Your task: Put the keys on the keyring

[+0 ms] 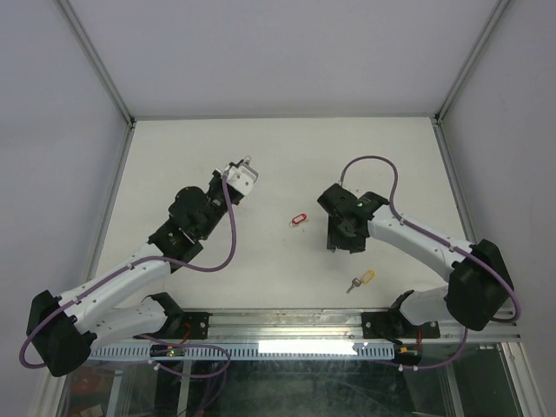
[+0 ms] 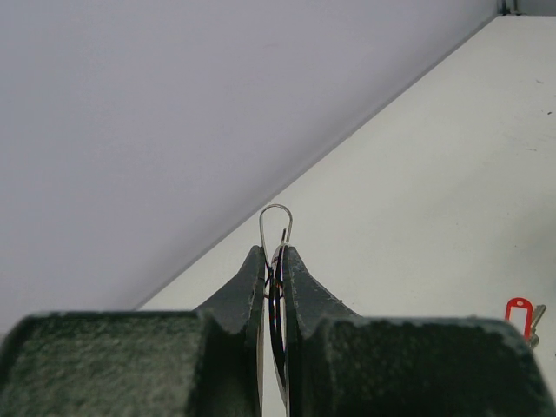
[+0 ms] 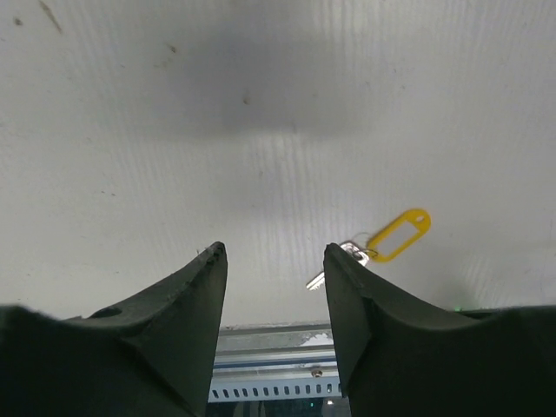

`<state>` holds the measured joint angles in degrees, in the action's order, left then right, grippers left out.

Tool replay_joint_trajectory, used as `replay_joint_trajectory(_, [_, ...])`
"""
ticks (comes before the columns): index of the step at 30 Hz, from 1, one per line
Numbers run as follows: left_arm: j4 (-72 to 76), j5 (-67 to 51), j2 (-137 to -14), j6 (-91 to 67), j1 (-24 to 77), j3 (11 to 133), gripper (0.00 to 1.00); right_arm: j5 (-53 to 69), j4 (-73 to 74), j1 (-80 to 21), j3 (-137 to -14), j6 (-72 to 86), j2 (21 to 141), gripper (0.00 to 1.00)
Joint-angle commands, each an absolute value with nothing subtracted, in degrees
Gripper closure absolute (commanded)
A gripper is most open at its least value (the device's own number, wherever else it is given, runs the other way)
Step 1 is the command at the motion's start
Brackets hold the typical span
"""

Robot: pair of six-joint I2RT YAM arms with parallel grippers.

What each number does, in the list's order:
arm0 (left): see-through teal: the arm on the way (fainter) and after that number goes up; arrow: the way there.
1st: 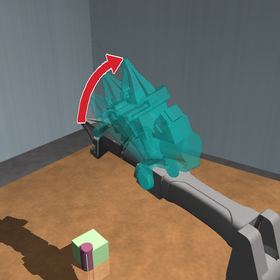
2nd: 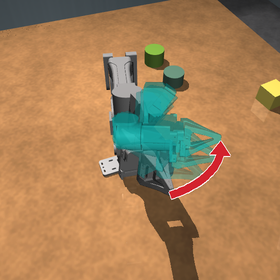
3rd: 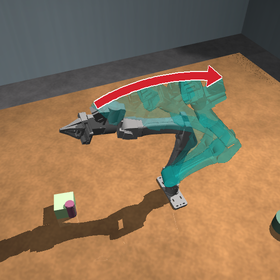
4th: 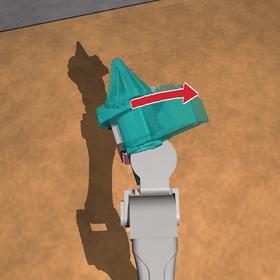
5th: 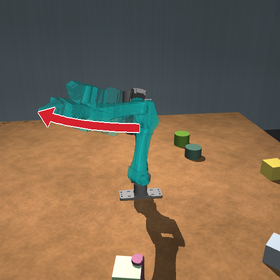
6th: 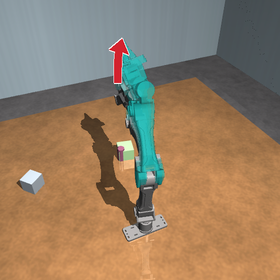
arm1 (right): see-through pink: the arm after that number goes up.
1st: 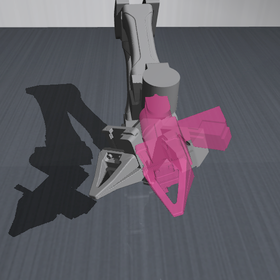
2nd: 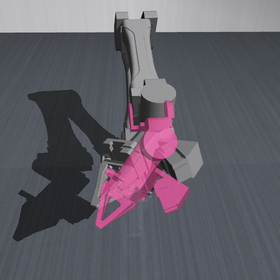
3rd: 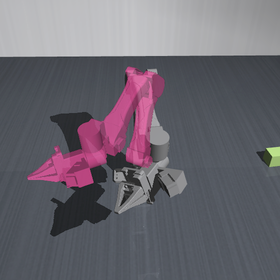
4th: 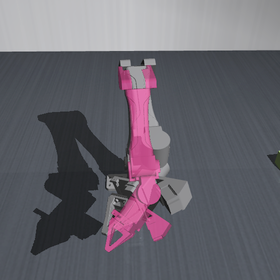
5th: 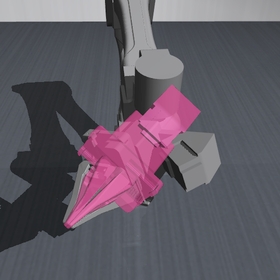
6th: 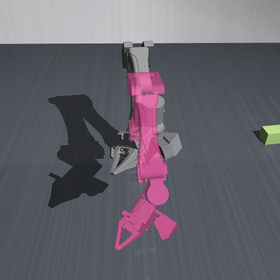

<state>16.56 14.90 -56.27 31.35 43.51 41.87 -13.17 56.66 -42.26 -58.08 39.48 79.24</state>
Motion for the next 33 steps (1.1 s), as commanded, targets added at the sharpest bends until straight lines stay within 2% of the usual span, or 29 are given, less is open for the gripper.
replay_joint_trajectory(1, [18.64, 13.31, -56.34, 29.00, 42.60, 44.79, 1.00, -15.97, 61.84, -41.86, -52.93, 49.02, 72.56, 0.49])
replay_joint_trajectory(10, [18.63, 11.66, -56.34, 28.50, 42.23, 44.67, 1.00, -14.26, 60.85, -41.40, -43.46, 56.62, 66.68, 0.46])
replay_joint_trajectory(26, [18.59, 9.60, -56.43, 28.39, 42.20, 44.39, 1.00, -9.95, 48.98, -39.03, -34.79, 56.85, 68.50, 0.46])
replay_joint_trajectory(30, [18.73, 9.42, -56.51, 28.48, 42.24, 44.30, 1.00, -9.72, 47.51, -38.14, -33.67, 56.56, 68.18, 0.47])
replay_joint_trajectory(33, [18.76, 9.46, -56.58, 28.64, 42.23, 44.30, 1.00, -8.93, 45.56, -38.00, -33.45, 55.69, 68.40, 0.51])
